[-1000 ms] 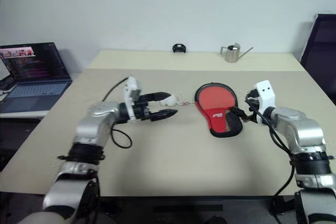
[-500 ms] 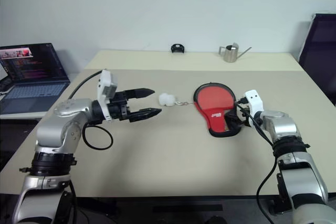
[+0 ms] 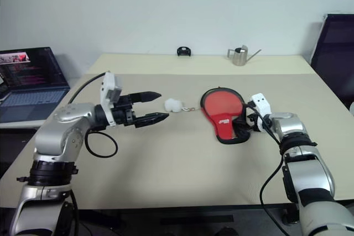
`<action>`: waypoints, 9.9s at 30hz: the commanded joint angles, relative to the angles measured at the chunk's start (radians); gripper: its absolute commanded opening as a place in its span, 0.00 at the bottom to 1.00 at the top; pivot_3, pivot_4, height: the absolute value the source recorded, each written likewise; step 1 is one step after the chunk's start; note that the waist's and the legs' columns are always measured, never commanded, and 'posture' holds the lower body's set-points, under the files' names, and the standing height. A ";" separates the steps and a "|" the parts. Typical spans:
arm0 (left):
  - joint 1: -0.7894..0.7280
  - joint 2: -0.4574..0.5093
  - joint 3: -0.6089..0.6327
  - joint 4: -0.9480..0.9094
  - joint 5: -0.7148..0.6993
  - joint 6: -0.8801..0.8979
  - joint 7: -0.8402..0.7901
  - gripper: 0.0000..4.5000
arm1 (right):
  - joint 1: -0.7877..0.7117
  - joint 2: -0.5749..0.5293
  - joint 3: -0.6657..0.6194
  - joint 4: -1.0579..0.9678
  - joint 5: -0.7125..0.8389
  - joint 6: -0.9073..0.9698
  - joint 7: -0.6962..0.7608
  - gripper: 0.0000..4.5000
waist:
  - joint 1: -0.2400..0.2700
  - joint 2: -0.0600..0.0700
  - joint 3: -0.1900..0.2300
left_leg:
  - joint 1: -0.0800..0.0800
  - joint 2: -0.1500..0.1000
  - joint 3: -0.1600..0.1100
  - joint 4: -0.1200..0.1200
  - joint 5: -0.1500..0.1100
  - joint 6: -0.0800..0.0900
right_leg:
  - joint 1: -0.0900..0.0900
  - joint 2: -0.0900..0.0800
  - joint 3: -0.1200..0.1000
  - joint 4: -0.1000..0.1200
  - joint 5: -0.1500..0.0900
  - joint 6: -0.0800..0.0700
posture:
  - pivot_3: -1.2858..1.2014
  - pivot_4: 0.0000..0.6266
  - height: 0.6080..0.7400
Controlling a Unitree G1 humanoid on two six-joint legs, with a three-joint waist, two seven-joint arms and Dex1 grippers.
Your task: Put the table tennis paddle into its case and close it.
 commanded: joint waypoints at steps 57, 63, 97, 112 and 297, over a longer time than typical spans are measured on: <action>0.390 0.242 -0.036 -0.369 -0.145 0.123 -0.177 1.00 | 0.730 0.138 -0.108 -1.613 0.425 1.066 -0.268 0.01 | 0.000 0.000 0.000 | 0.000 0.000 -0.005 -0.002 0.001 -0.001 | 0.000 0.000 -0.003 0.001 -0.001 -0.002 | 0.52 0.24 1.00; 0.381 0.237 -0.049 -0.368 -0.147 0.128 -0.179 1.00 | 0.773 0.250 -0.179 -1.695 0.441 1.167 -0.346 0.01 | 0.000 0.000 0.000 | 0.000 0.000 -0.005 -0.002 0.001 -0.001 | 0.000 0.000 -0.002 0.001 -0.001 -0.002 | 0.52 0.24 1.00; 0.374 0.210 -0.075 -0.371 -0.152 0.120 -0.148 1.00 | 0.838 0.237 -0.315 -1.760 0.508 1.188 -0.444 0.98 | 0.015 0.000 0.000 | 0.001 0.000 -0.006 -0.001 0.001 -0.001 | 0.002 0.000 -0.003 0.001 -0.001 -0.001 | 0.52 0.24 1.00; 0.353 0.080 0.028 -0.300 -0.078 0.063 0.165 1.00 | 0.586 0.062 -0.204 -1.584 0.526 0.889 -0.332 0.98 | 0.010 0.000 0.000 | 0.001 0.000 -0.005 -0.002 0.001 -0.001 | 0.001 0.000 -0.003 0.001 -0.001 -0.001 | 0.52 0.24 1.00; -0.691 -0.836 -0.295 1.342 0.888 -0.595 0.701 0.94 | 0.822 0.308 0.255 -1.313 0.067 0.628 -0.530 1.00 | 0.040 -0.008 -0.010 | 0.017 -0.006 -0.016 -0.013 0.003 -0.005 | 0.021 -0.001 -0.021 -0.010 -0.004 0.003 | 0.52 0.24 1.00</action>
